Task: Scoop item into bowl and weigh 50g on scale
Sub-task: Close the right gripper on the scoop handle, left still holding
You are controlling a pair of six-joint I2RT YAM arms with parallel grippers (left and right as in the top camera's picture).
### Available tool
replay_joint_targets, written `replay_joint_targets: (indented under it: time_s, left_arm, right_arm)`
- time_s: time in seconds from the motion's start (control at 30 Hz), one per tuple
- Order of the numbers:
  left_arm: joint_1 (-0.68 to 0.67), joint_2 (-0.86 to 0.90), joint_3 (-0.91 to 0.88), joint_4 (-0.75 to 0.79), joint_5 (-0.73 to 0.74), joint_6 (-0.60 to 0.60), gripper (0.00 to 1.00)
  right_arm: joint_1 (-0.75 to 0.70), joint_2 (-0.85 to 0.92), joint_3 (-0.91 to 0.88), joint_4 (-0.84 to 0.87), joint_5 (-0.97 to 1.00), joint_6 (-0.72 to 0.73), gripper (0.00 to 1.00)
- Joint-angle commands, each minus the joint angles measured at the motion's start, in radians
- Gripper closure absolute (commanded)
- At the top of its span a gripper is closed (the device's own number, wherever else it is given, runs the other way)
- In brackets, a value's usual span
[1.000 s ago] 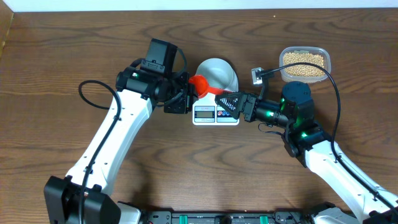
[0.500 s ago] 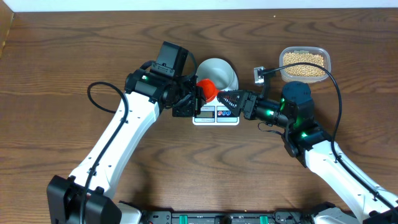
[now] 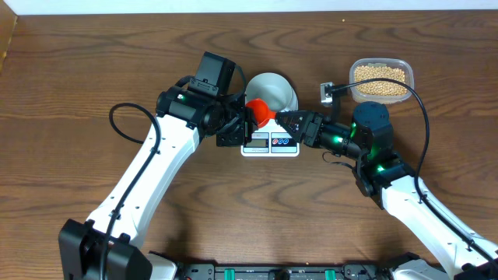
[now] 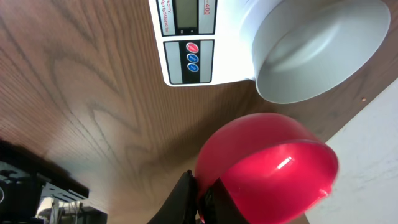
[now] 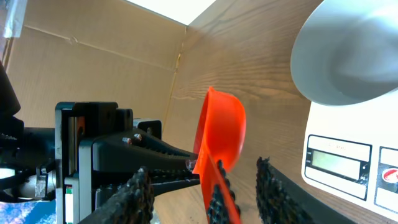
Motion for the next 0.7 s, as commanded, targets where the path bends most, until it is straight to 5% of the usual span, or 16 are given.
replay_joint_targets:
  time_s: [0.0, 0.67]
  left_arm:
    - [-0.002, -0.018, -0.008, -0.002, -0.009, -0.027, 0.93]
    - [-0.021, -0.018, -0.008, -0.002, -0.013, -0.033, 0.93]
  right_arm:
    - [0.005, 0.001, 0.016, 0.001, 0.025, 0.026, 0.53]
    - [0.038, 0.001, 0.016, 0.029, 0.071, 0.045, 0.64]
